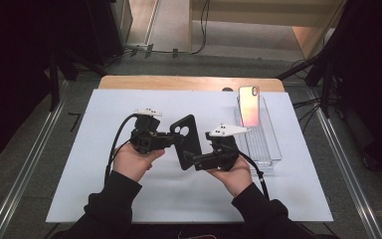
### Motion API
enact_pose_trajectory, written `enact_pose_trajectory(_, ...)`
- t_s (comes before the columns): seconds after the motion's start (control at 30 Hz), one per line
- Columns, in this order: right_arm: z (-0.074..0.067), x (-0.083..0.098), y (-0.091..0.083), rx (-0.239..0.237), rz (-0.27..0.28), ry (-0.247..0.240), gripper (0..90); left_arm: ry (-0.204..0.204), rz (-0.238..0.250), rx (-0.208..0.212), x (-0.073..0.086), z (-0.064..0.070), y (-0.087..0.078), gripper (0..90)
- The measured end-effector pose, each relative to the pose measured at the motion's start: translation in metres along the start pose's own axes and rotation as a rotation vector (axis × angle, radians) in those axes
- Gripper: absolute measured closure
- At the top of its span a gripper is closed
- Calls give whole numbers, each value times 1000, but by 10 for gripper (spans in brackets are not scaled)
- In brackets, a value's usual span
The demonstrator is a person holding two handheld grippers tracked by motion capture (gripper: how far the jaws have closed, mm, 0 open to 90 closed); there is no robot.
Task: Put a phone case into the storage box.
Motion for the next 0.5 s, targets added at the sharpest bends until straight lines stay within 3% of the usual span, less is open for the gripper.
enact_pose_trajectory(0.3,-2,3,14,1,-29,10,0,2,-13,10,0,9,6,771)
enact_pose_trajectory(0.5,-1,0,21,24,-18,16,20,10,-23,14,2,12,9,770)
Point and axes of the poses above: each handheld gripper's, and its own axes: y roughly forward along the jaws, x roughly out of its underside, z roughly to its right, the point moved 7 cm from there along y, roughly forward along the jaws, and after that the axes turned 13 degrees about -z, right-handed, at the moved point
